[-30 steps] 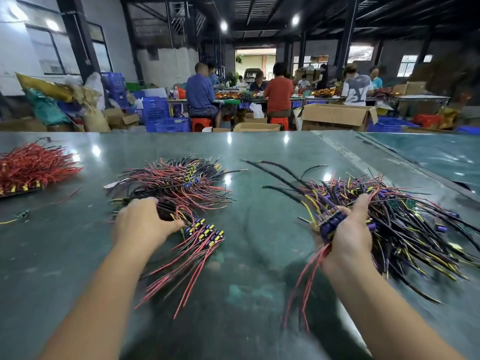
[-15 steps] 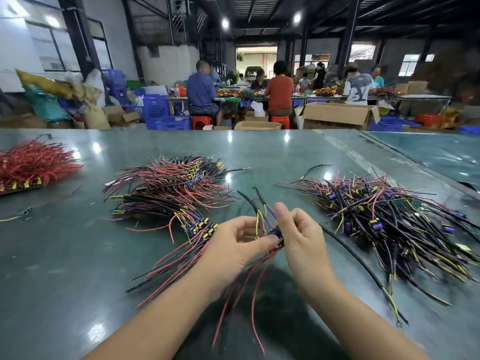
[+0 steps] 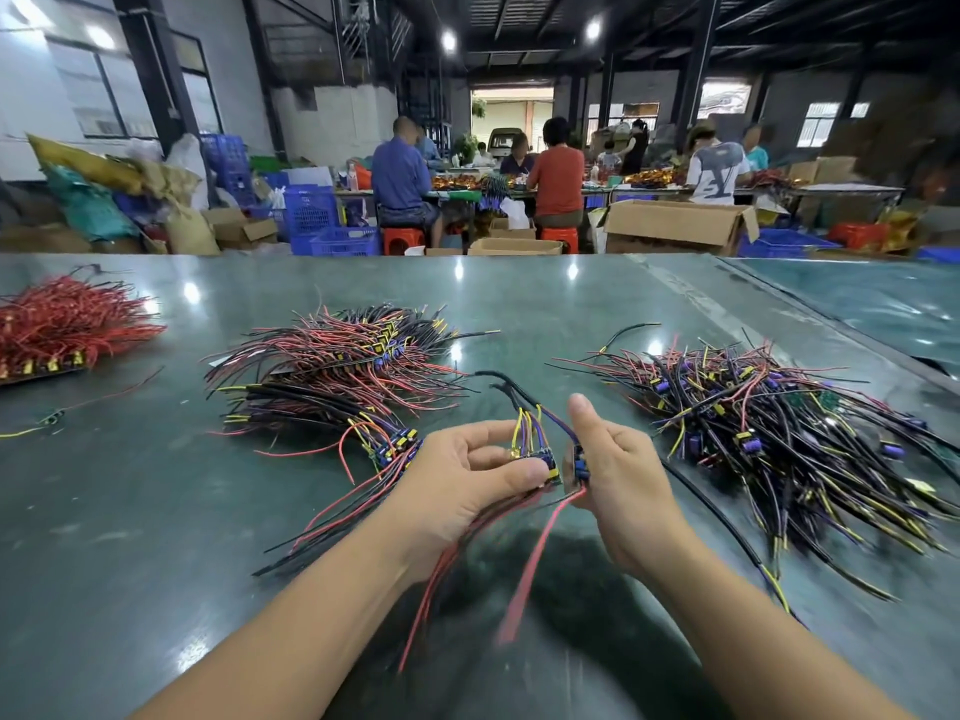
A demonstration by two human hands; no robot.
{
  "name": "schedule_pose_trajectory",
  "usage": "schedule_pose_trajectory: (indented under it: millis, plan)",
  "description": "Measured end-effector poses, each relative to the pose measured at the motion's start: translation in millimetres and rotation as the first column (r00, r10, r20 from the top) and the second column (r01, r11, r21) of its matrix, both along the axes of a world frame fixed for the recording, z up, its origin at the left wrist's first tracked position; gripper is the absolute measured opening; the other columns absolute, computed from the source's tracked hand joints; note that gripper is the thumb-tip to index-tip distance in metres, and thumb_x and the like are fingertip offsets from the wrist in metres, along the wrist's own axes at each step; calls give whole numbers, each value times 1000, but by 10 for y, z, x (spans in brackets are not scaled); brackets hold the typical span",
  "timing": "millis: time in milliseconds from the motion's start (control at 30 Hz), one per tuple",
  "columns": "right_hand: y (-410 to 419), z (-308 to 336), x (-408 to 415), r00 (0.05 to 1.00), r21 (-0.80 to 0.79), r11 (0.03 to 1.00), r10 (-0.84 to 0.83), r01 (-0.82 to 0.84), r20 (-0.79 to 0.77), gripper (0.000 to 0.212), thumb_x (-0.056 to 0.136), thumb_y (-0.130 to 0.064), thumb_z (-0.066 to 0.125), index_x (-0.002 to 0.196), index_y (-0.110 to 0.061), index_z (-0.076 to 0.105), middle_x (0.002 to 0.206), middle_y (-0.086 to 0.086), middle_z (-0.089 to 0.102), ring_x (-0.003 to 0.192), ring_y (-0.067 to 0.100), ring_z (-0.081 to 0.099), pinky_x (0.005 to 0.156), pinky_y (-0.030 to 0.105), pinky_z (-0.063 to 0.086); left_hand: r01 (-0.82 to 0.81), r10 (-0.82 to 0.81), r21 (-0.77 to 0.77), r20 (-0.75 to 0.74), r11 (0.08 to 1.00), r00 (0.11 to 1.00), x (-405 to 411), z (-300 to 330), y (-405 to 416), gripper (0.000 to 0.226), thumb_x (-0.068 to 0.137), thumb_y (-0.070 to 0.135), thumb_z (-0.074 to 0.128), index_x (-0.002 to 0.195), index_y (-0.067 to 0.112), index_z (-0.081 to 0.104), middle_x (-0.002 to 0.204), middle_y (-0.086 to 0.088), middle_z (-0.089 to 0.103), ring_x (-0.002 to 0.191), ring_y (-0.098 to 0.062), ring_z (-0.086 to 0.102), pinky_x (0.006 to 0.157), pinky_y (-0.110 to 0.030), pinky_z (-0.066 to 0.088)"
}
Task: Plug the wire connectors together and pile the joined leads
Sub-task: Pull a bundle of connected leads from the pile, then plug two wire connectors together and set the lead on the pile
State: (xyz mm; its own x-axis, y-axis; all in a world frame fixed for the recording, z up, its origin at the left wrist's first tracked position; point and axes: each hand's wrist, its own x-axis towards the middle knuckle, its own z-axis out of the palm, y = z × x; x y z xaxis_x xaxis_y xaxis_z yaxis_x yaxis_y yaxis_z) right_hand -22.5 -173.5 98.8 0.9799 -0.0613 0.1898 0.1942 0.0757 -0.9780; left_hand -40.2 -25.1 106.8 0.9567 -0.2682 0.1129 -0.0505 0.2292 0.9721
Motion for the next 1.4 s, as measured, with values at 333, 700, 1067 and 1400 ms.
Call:
schedule_pose_trajectory:
  millis: [333,700,1067,1400]
  plan:
    - [-93,191,-56,949,316,926,-268,208,163,45,74,-57,55,48,-21,50,51,-1,45,43,6,39,43,15,34,-305,177,278,404,911,897,78,130,229,48,77,-5,71,111,28,65,91,6,75,80,-4,66,78,-14,50]
    - [-52,327,-150,1000,627,779,-6,12,-12,28,73,-40,63,65,-15,56,57,4,56,41,7,48,42,14,43,-812,154,437,838,388,524,155,104,376,28,75,5,74,101,14,71,101,1,68,101,-23,57,96,-23,34]
    - [248,236,-333,962,83,996,18,-42,272,23,66,-35,71,52,-20,62,43,-3,55,40,1,46,45,11,37,-288,-56,526,543,800,838,-57,-29,24,68,87,65,19,55,10,41,52,-10,39,52,-20,38,57,-42,34]
    - [236,186,-329,957,170,948,245,-270,156,6,65,-16,76,64,-19,70,59,-2,66,56,3,59,57,11,45,-501,219,318,626,805,748,-30,42,82,53,89,50,24,51,16,39,45,2,29,47,-14,27,51,-36,25]
